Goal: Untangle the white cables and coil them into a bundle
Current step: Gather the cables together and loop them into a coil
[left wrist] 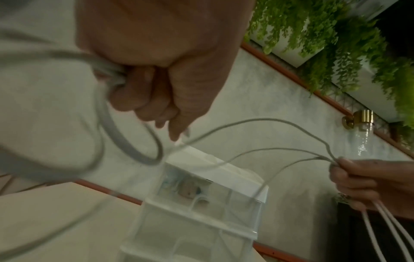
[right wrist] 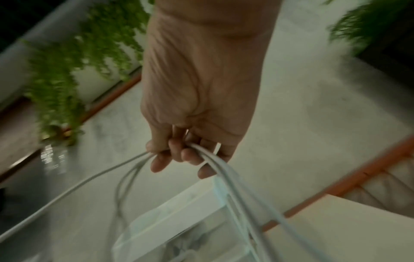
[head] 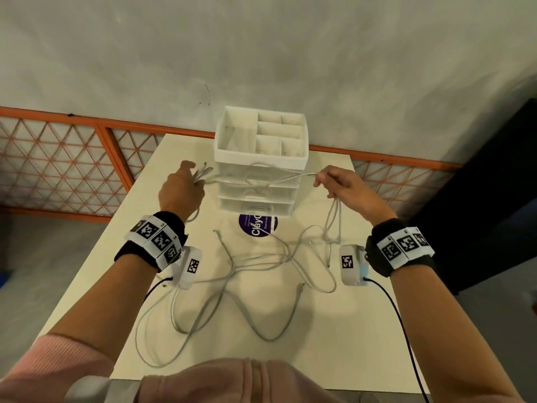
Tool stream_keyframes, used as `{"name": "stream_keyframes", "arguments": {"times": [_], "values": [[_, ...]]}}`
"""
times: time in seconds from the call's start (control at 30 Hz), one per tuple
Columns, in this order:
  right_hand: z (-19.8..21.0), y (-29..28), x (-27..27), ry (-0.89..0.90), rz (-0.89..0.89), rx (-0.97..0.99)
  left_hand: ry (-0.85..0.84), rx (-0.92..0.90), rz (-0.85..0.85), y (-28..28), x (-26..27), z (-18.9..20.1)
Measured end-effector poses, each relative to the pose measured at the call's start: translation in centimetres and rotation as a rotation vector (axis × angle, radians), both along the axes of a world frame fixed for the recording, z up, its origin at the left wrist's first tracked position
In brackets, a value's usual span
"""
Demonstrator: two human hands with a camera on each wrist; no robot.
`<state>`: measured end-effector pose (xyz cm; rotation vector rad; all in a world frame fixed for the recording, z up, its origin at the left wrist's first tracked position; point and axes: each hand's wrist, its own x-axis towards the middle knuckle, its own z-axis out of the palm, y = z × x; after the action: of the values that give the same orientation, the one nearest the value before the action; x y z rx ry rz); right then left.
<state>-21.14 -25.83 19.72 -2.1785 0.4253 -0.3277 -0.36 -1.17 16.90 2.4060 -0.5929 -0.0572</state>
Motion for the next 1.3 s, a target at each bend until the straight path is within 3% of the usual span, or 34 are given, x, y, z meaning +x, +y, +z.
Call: {"name": "stream_keyframes", "arguments": {"times": [0.13, 0.2, 0.27, 0.4, 0.5, 0.6, 0.7, 0.8, 0.93, 1.03, 1.1, 1.2, 1.3], "values": [[1.2, 2.0, 2.6, 0.101, 0.102, -0.139, -0.002, -0.361, -0.379, -1.5, -3.4, 2.2], [1.7, 3.2, 3.5, 0.107, 0.161, -0.155, 0.145, -0.324, -0.627, -2.6, -4.9, 2.7], [2.4, 4.0, 3.8, 0.068, 0.199, -0.123, 0.242, -0.234, -0.741, -3.5, -5.6, 2.2], [1.9, 4.2, 2.7, 0.137, 0.206, -0.024, 0.246, -0.137, -0.78, -3.4, -5.5, 1.0], [-0.5, 3.2, 1.4, 0.203, 0.106, 0.038, 0.065, -0.012, -0.77, -2.7, -4.2, 1.2], [-3.4, 0.9, -0.6, 0.251, -0.019, -0.038, -0.146, 0.06, -0.639, -1.5, -2.0, 1.1], [-5.7, -0.3, -1.7, 0.288, -0.081, -0.091, -0.267, 0.187, -0.59, -0.8, -1.4, 0.6], [-8.1, -0.4, -1.4, 0.28, -0.121, -0.212, -0.381, 0.193, -0.552, -1.5, -2.2, -0.3], [-11.3, 0.3, -1.7, 0.325, -0.29, -0.447, -0.389, 0.211, -0.512, -3.0, -3.1, -1.4], [-13.3, 2.3, -2.4, 0.402, -0.392, -0.426, -0.361, 0.257, -0.52, -4.0, -3.5, -2.9], [-14.7, 3.3, -2.4, 0.613, -0.35, -0.301, -0.34, 0.286, -0.514, -4.5, -3.7, -3.9], [-16.6, 5.2, -2.5, 0.91, -0.152, -0.16, -0.327, 0.28, -0.483, -4.8, -3.6, -4.8], [-17.9, 6.5, -2.1, 0.883, -0.151, -0.148, -0.298, 0.273, -0.476, -4.9, -3.5, -4.9]]}}
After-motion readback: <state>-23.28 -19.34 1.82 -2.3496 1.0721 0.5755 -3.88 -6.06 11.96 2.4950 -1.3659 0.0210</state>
